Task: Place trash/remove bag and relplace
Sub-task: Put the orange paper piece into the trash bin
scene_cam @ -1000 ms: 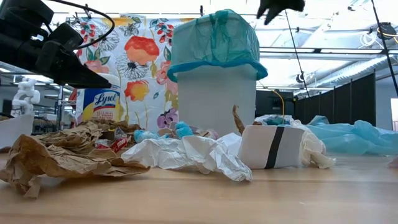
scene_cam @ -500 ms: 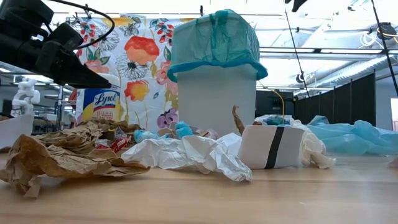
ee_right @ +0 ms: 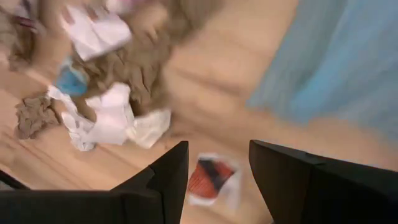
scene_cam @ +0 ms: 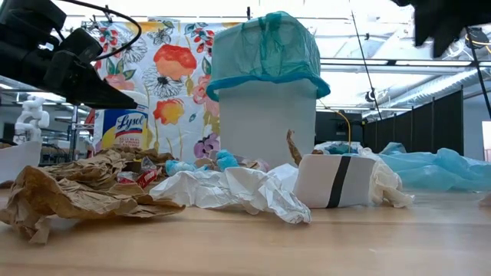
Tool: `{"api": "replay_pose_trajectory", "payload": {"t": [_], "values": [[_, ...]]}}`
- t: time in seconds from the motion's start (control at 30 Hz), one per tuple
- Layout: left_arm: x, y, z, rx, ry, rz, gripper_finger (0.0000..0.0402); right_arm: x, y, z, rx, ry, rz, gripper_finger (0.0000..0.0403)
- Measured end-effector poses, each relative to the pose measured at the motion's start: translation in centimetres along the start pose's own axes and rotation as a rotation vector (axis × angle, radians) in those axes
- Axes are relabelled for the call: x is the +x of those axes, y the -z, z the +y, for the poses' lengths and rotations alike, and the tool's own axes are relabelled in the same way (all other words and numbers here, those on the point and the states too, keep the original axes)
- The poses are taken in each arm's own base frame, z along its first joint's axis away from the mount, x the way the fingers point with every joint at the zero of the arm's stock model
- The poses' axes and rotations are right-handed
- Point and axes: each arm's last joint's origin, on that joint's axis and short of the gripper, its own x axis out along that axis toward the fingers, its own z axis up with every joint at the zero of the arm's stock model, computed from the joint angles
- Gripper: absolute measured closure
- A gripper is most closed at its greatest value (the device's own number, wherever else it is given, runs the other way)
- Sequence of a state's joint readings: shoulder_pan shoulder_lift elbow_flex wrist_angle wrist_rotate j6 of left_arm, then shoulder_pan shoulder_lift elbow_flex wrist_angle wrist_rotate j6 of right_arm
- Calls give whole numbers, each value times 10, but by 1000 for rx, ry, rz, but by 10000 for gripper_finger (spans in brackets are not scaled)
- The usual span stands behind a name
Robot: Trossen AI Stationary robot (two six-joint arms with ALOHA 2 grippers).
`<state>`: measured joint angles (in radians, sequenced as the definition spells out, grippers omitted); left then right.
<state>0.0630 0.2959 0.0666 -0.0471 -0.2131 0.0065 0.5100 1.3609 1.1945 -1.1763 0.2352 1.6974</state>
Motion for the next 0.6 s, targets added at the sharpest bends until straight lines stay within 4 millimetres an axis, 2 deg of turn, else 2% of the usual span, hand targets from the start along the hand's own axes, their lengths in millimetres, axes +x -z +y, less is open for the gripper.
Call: {"api": "replay_pose_trajectory", "payload": {"t": [0.2, 0.3, 0.6], "values": [[0, 0, 0, 0, 0, 1, 182, 46, 26, -11, 198, -32, 158, 243], [0, 0, 0, 1, 0, 1, 182, 61, 35, -16, 254, -56, 206, 243], [0, 1, 0, 2, 0, 8, 182, 65, 50, -25, 319, 1, 263, 243]]}}
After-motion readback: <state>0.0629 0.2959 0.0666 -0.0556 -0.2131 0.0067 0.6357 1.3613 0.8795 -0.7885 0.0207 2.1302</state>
